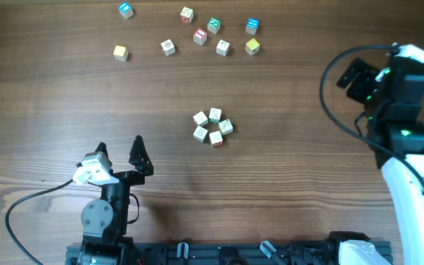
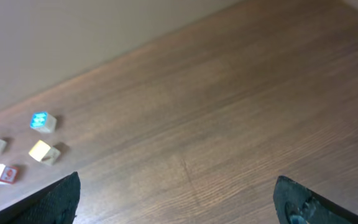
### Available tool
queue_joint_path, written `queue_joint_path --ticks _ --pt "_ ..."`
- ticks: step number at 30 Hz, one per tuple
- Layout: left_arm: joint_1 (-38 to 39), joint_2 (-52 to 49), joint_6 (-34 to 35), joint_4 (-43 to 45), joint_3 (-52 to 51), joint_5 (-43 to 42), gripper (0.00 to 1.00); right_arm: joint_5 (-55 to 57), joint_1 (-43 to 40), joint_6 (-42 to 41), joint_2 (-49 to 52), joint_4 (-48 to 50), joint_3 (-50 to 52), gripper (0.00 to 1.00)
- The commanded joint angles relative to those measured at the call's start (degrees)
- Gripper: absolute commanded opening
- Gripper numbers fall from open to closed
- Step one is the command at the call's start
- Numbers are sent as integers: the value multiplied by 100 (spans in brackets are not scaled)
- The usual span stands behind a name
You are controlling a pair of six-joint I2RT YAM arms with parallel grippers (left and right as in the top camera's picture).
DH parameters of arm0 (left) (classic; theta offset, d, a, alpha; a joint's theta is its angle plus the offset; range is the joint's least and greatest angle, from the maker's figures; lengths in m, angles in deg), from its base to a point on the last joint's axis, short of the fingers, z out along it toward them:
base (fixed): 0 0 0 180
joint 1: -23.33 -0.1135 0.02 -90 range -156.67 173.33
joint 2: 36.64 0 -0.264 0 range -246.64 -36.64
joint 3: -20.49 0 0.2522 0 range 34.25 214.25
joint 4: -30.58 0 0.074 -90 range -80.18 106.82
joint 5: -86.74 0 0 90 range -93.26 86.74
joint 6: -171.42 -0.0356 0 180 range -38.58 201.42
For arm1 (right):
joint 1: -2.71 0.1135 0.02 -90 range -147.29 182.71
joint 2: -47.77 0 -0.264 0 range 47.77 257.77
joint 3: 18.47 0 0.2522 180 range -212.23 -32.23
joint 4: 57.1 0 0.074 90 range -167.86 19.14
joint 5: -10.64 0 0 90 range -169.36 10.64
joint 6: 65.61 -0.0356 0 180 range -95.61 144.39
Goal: Form a circle
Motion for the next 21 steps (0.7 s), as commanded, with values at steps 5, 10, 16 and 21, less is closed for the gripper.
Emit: queue_joint_path --ticks 5,10,16,21 --pt "-42 61 -131 -22 -15 -70 100 -2592 125 1731 42 2448 890 100" --pt "-42 61 -131 -22 -15 -70 100 -3062 125 1587 107 2809 2192 99" --pt "-42 61 -131 -22 -15 -70 100 -3062 125 1582 63 3331 3547 100" --pt "-42 61 -131 -20 -15 -70 100 -3062 125 1351 37 3432 4404 100"
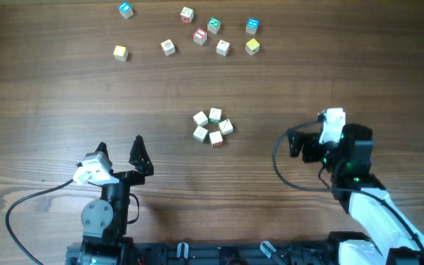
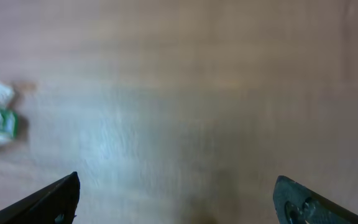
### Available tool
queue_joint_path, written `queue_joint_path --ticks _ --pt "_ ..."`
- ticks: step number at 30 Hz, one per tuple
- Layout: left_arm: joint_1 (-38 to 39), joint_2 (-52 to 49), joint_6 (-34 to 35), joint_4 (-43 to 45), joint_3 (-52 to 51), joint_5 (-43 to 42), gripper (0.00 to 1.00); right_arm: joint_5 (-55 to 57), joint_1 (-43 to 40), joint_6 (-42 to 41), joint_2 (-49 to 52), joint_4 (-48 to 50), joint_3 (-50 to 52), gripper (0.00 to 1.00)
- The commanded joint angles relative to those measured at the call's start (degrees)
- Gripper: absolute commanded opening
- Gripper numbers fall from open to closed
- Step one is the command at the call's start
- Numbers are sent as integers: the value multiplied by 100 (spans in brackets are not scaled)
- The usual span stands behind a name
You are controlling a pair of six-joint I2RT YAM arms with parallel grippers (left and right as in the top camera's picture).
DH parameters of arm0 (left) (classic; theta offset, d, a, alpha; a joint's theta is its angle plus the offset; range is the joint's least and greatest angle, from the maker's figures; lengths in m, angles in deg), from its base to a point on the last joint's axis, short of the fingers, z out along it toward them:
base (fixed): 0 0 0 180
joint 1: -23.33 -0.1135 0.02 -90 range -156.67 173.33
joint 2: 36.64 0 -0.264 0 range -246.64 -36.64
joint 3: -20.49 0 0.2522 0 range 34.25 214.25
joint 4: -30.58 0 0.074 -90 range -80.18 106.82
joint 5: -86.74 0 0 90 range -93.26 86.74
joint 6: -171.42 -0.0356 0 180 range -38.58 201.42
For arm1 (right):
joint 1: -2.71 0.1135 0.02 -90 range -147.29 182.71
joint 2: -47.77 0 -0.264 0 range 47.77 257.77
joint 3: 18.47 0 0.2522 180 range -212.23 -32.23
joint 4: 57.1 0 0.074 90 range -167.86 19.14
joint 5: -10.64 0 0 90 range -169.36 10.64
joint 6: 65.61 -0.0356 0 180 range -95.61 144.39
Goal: Form a circle
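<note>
Five small white cubes (image 1: 212, 126) sit bunched in a rough ring at the table's middle. Part of that bunch, a white cube with a green face, shows blurred at the left edge of the right wrist view. Several more cubes (image 1: 200, 35) with coloured faces lie scattered along the far edge. My right gripper (image 1: 294, 142) is low over the table to the right of the ring and points toward it. Its fingers (image 2: 55, 202) stand wide apart, so the right gripper (image 2: 176, 199) is open over bare wood. My left gripper (image 1: 120, 145) is open at the near left, holding nothing.
The scattered cubes run from a blue one (image 1: 126, 9) at the far left to a yellow-green one (image 1: 252, 46) at the far right. A black cable (image 1: 32, 200) trails from the left arm's base. The wooden table (image 1: 330, 44) fills the view.
My right arm has moved from the far right side of the table to a spot nearer me, right of the middle ring of cubes. It stays open. Left arm and cubes are unchanged.
</note>
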Motion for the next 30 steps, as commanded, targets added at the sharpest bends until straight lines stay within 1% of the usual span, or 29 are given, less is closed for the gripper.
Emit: queue_joint_path --ticks 1,4,6,8,10,13,15,17,19,21,22,25,30 --pt "-42 61 -131 -22 -15 -50 100 -136 20 -304 -42 131 542 100" --pt "-42 61 -131 -22 -15 -50 100 -127 20 -1012 -153 595 1163 100" --pt "-42 61 -131 -20 -15 -50 100 -103 17 -1126 -330 1156 1552 100" --pt "-42 61 -131 -20 -15 -50 100 -24 20 -1121 -538 1084 1528 100" --pt "-42 61 -131 -20 -15 -50 100 197 20 -1110 -999 973 1528 100" --pt "-42 61 -131 -22 -15 -50 100 212 20 -826 -1493 715 1528 100" --pt "-42 61 -131 -22 -15 -50 100 216 20 -802 -1976 411 1528 100" --pt "-42 61 -131 -22 -15 -50 100 212 20 -800 -2415 304 1528 100" --pt "-42 61 -131 -20 -15 -50 100 212 20 -802 -3097 -103 1528 100" --pt "-42 61 -131 -20 -15 -50 100 212 50 -804 -4041 -896 1528 100" --pt "-42 61 -131 -22 -15 -50 100 223 96 -804 -4339 -1086 1528 100" --pt "-42 61 -131 -20 -15 -50 100 234 363 -826 -5560 -1051 1526 100" --pt "-42 61 -131 -22 -15 -50 100 232 461 -826 -6924 -1049 1526 100"
